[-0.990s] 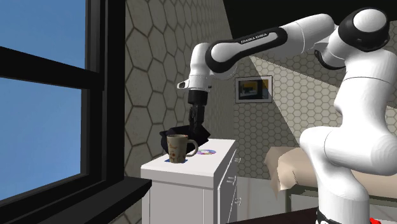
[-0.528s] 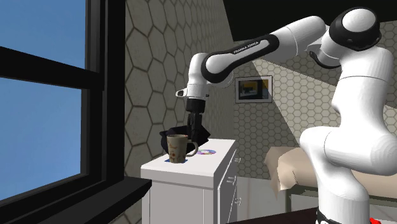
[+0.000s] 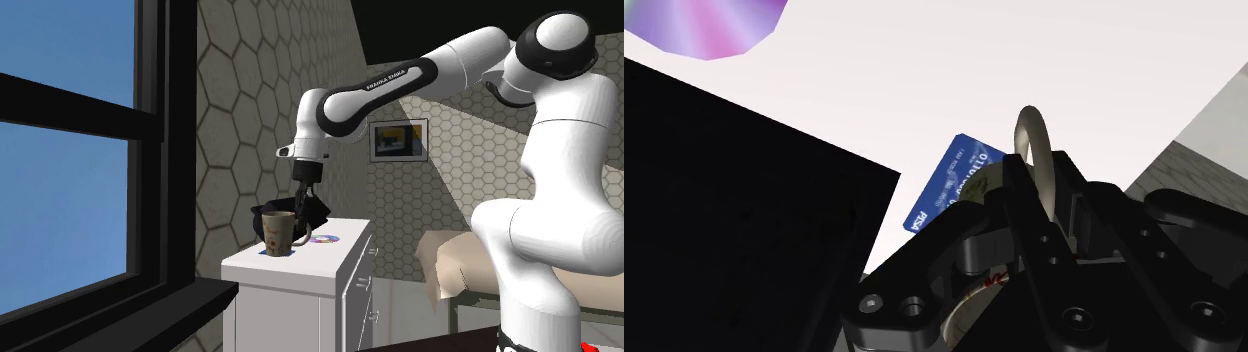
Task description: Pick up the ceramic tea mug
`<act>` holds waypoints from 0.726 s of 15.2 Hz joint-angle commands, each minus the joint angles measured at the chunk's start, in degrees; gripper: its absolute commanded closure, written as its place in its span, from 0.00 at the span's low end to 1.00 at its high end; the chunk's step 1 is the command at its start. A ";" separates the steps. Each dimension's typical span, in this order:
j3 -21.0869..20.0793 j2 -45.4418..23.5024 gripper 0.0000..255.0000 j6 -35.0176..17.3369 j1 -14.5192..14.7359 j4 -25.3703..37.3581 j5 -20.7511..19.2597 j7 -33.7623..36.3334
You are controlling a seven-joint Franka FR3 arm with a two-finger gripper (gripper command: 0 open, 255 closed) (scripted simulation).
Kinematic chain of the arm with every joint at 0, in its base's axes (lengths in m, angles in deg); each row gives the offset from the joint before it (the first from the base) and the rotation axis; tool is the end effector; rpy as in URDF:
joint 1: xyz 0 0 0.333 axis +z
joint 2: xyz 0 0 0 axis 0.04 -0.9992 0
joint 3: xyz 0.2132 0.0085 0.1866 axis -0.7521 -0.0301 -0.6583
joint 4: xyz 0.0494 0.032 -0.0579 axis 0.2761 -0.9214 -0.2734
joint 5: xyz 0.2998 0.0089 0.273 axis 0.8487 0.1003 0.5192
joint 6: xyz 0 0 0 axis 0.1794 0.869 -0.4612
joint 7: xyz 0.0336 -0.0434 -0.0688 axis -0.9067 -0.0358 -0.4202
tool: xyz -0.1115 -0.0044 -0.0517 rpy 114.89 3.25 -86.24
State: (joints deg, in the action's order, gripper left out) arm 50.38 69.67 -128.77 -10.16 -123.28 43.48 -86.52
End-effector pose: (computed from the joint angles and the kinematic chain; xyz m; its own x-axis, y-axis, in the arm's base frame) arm 0.3810 -0.2981 0.4167 0.9927 -0.0251 0.1183 -0.0267 -0.9996 0.0118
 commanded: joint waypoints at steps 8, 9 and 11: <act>-0.36 0.49 1.00 2.35 0.04 1.90 0.02 0.15; -0.50 0.68 1.00 3.15 0.05 2.51 0.01 0.22; -0.76 1.03 1.00 4.74 0.06 3.77 0.00 0.34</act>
State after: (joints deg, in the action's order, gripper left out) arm 49.80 70.46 -124.87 -10.10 -120.12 43.50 -86.29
